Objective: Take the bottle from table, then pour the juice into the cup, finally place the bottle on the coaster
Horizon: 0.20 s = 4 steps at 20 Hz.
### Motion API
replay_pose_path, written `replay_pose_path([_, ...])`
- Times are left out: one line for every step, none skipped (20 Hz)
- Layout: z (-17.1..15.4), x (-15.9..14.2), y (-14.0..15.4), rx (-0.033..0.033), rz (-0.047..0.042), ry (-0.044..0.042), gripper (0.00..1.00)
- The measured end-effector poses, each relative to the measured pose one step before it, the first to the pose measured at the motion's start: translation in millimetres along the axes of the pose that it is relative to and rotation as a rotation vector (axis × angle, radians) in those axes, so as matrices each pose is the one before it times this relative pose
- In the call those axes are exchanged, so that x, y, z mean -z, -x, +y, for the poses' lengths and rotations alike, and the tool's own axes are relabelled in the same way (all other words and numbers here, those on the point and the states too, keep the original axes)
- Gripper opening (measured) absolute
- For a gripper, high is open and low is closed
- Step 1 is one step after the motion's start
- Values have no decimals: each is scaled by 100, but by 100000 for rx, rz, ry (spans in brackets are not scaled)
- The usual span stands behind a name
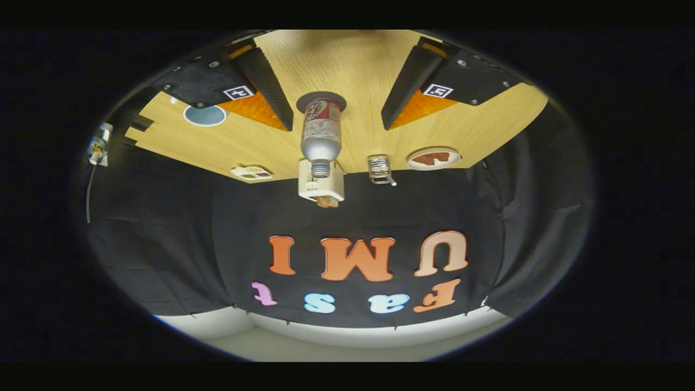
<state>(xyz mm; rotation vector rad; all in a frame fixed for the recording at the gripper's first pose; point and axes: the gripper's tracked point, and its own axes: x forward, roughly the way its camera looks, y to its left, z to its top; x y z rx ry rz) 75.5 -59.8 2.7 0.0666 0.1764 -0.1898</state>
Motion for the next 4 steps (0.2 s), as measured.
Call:
replay_pose_path([954, -432, 994, -2004, -1638, -549, 97])
replay_pose_path([809, -167, 837, -1081, -1059, 61, 97])
replay_pose_path([502, 111, 618, -512, -426, 193, 97])
replay_pose_path([673, 168, 629, -630, -252, 791, 97])
